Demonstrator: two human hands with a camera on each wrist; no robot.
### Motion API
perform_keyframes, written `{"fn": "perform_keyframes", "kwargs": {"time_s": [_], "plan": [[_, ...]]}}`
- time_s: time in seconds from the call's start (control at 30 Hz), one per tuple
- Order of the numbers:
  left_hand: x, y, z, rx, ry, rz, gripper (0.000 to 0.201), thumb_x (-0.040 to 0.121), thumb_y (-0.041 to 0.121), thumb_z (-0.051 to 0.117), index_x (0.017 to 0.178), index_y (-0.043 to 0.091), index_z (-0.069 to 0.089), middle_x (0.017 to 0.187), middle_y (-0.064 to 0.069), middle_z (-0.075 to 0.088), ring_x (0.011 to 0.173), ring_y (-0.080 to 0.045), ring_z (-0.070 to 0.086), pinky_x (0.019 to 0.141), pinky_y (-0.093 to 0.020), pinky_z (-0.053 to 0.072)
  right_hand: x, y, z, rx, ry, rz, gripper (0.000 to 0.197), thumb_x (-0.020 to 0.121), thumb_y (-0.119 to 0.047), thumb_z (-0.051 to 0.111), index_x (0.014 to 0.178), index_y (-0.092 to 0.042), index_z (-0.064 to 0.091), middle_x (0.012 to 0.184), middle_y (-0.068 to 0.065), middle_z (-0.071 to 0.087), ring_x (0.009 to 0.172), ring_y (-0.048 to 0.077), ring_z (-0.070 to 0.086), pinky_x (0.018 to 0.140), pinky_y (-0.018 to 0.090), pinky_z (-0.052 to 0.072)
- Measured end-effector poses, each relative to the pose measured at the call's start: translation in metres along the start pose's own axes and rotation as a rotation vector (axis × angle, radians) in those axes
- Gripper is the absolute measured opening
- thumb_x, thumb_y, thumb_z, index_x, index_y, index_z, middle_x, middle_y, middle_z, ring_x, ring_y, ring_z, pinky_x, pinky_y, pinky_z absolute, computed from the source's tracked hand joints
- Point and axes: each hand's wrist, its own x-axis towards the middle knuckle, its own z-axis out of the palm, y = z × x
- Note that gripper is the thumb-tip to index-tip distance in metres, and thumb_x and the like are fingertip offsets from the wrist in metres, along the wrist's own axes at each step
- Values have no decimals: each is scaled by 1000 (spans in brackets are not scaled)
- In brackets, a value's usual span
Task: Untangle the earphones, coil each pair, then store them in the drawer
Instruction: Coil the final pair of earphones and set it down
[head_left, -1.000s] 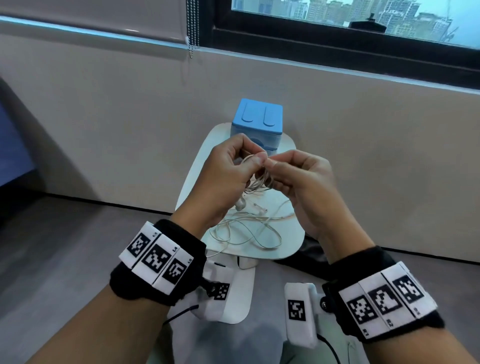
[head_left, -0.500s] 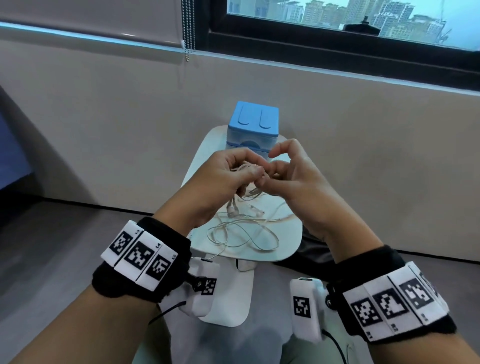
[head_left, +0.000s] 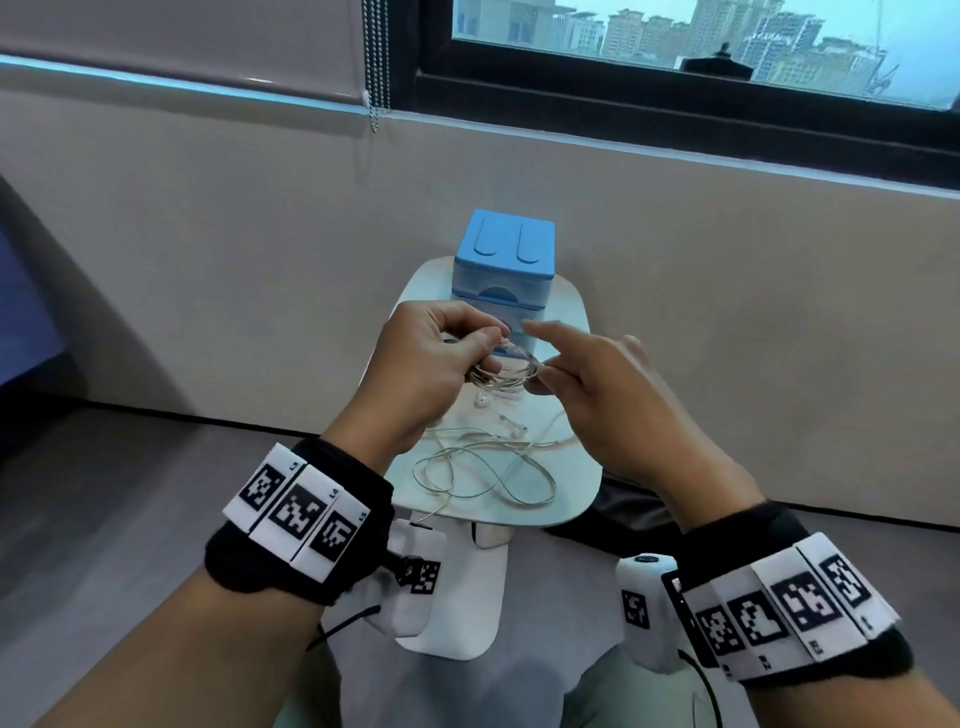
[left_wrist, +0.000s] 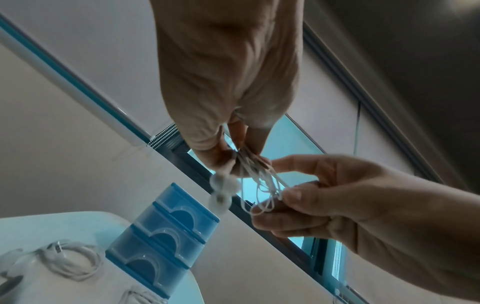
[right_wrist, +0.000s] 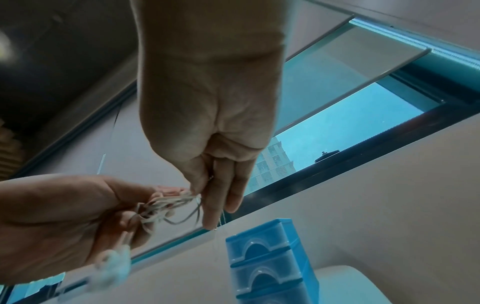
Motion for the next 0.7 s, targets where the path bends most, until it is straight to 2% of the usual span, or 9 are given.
{"fn": "perform_keyframes", "kwargs": {"time_s": [0.07, 0.13, 0.2, 0.27, 0.37, 0.43, 0.5, 0.6, 0.7], "plan": [[0, -1, 2, 25, -1, -3, 7, 95, 11, 72, 92, 12, 79, 67, 0, 70, 63, -15, 67, 46, -27, 49, 1, 3, 3, 100, -4, 33, 33, 101, -14, 54, 127, -29, 69, 90, -8, 79, 93, 0, 71, 90, 29, 54], [-1, 0, 4, 59, -35, 8, 8, 96, 10, 71, 94, 10, 78, 67, 3, 68, 61, -12, 65, 42, -16, 42, 3, 4, 6, 195, -36, 91, 23, 96, -11, 58, 104, -23, 76, 81, -3, 78, 81, 4, 73, 82, 34, 58], [-2, 1, 4, 87, -94, 18, 9, 96, 9, 70, 96, 9, 78, 65, 6, 68, 59, -8, 63, 44, -11, 41, 6, 2, 9, 223, -43, 135, 11, 92, -17, 65, 85, -18, 73, 73, 2, 74, 70, 16, 68, 69, 36, 54], [-1, 1, 4, 119, -150, 41, 9, 96, 11, 71, 95, 13, 79, 73, 0, 74, 63, -9, 64, 50, -15, 46, 11, 4, 13, 195, -10, 148, 23, 93, -25, 68, 72, -17, 67, 67, 1, 66, 59, 17, 55, 56, 30, 45], [1, -1, 2, 187, -189, 77, 8, 94, 15, 74, 95, 18, 81, 83, -3, 77, 68, -11, 67, 65, -29, 58, 16, 8, 15, 145, 29, 148, 23, 94, -28, 71, 74, -17, 71, 75, -1, 65, 65, 13, 57, 59, 27, 44], [2, -3, -1, 226, -229, 80, 7, 93, 17, 76, 96, 20, 81, 85, 0, 77, 71, -13, 69, 76, -38, 61, 18, 14, 14, 136, -1, 146, 19, 92, -27, 74, 77, -17, 74, 70, -3, 66, 60, 12, 55, 58, 28, 45], [4, -5, -4, 256, -281, 62, 9, 92, 17, 76, 100, 20, 80, 87, -3, 77, 74, -14, 70, 77, -47, 62, 20, 21, 13, 137, -35, 155, 11, 90, -24, 77, 81, -20, 78, 65, -5, 70, 61, 12, 63, 62, 29, 52], [9, -13, -7, 276, -372, -13, 20, 92, 11, 75, 111, 17, 75, 92, -11, 74, 70, -17, 68, 74, -44, 61, 23, 32, 12, 149, -34, 212, 5, 87, -17, 80, 82, -19, 77, 63, -2, 73, 61, 14, 70, 63, 29, 56], [17, -25, -15, 383, -426, -82, 26, 92, 11, 75, 117, 20, 70, 91, -5, 74, 75, -18, 70, 77, -38, 60, 24, 44, 5, 154, 13, 274, 10, 85, -11, 80, 79, -16, 74, 61, 0, 73, 52, 9, 68, 56, 22, 50]]}}
